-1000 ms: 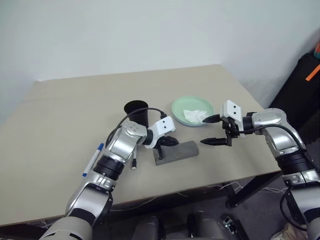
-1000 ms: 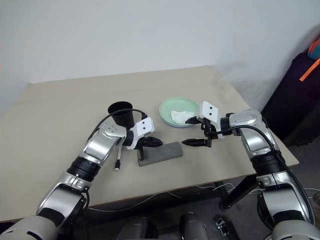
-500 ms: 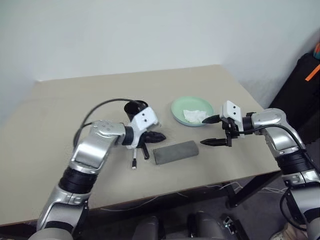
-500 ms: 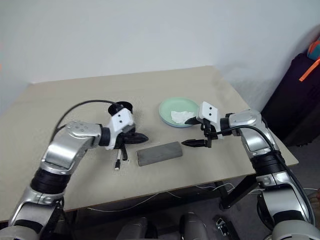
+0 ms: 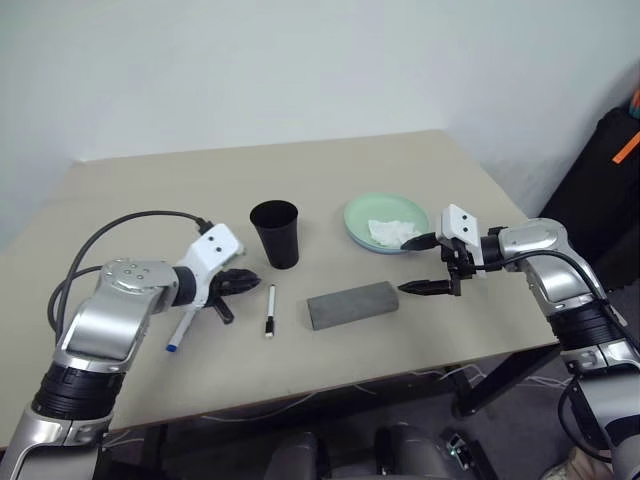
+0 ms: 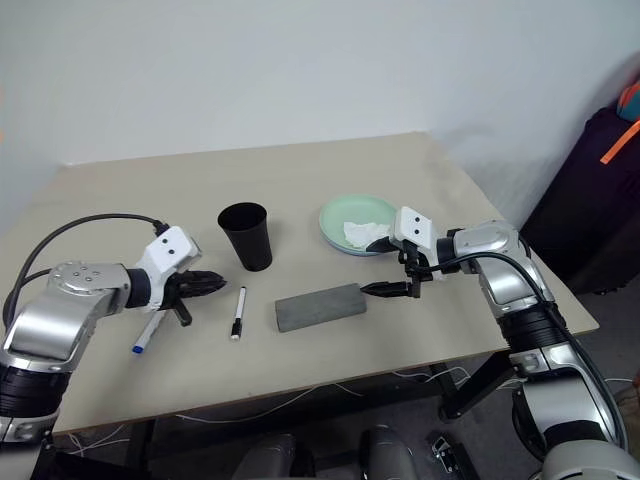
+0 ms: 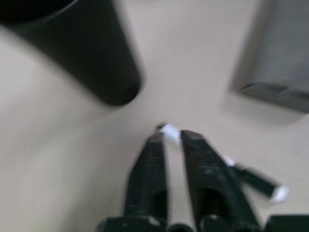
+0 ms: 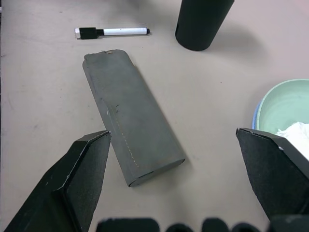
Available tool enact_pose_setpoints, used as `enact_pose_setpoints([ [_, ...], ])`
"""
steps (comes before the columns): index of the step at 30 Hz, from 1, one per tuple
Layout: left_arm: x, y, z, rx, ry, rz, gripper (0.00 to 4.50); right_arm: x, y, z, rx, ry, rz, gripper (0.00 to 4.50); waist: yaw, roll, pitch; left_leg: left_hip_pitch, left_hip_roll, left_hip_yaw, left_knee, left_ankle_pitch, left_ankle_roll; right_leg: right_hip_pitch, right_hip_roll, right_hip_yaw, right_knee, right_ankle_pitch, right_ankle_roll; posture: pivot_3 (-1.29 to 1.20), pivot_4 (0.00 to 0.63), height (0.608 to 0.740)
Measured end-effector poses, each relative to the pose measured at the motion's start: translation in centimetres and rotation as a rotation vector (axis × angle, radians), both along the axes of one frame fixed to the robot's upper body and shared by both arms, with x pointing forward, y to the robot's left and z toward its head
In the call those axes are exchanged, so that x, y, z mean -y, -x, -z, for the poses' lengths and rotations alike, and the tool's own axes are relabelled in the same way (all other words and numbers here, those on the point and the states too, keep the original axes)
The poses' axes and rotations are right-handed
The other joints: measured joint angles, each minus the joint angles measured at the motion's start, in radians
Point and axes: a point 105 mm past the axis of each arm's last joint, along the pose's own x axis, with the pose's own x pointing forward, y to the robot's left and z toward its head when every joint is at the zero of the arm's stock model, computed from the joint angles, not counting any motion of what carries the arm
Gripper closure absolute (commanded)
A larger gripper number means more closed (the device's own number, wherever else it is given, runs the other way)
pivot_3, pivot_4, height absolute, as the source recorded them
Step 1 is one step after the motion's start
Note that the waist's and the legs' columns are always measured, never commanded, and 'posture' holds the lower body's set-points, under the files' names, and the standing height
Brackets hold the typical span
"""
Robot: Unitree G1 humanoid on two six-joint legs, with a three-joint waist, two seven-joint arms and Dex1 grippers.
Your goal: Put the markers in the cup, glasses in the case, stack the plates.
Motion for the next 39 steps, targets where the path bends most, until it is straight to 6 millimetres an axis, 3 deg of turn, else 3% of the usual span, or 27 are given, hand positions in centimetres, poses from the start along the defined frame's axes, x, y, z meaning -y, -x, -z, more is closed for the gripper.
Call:
enact_pose_setpoints([
  [4, -1.6, -0.4, 0.3, -0.009, 0.01, -0.064, 1.39, -0.1, 0.0, 0.0, -0.002, -0.002, -0.004, 0.0, 0.005, 0.0, 0.0, 0.0, 0.0, 0.0, -0.002, 0.0, 0.0, -0.001, 0.0, 0.0, 0.0, 0.0, 0.0, 0.0, 0.0, 0.738],
  [8, -4.8, -1.3, 1.6, -0.033, -0.009, -0.22, 0.01, -0.1, 0.0, 0.1, -0.002, -0.002, -0.004, 0.0, 0.009, 0.0, 0.0, 0.0, 0.0, 0.0, -0.004, 0.0, -0.001, -0.002, 0.0, 0.0, 0.0, 0.0, 0.0, 0.0, 0.0, 0.738],
  [12, -6.7, -2.2, 1.8, -0.032, -0.03, -0.323, 0.01, -0.1, 0.0, 0.1, -0.003, -0.002, -0.003, 0.0, 0.014, 0.0, 0.0, -0.001, 0.0, 0.001, -0.004, 0.0, -0.001, -0.002, 0.0, 0.0, 0.0, 0.0, 0.0, 0.0, 0.0, 0.738],
  [17, -7.7, -2.7, 1.8, -0.055, -0.051, -0.392, 0.01, -0.2, 0.0, 0.1, -0.003, -0.003, -0.003, 0.0, 0.015, -0.001, 0.0, -0.001, 0.0, 0.001, -0.004, 0.0, -0.001, -0.002, 0.0, 0.0, 0.0, 0.0, 0.0, 0.0, 0.0, 0.738],
  [26, -7.4, -2.2, 3.8, -0.172, -0.103, -0.412, 0.01, -0.4, 0.0, 0.1, -0.003, -0.008, -0.006, 0.0, 0.015, -0.001, 0.0, -0.001, 0.0, 0.001, -0.004, 0.0, -0.002, -0.003, 0.0, 0.0, 0.0, 0.0, 0.0, 0.0, 0.0, 0.738],
  [39, -7.0, -2.3, 4.1, -0.257, -0.114, -0.455, 0.01, -0.7, 0.0, 0.1, -0.003, -0.018, -0.008, 0.0, 0.015, -0.001, 0.0, 0.0, 0.0, 0.001, -0.004, 0.0, -0.002, -0.002, 0.0, 0.0, 0.0, 0.0, 0.0, 0.0, 0.0, 0.738],
])
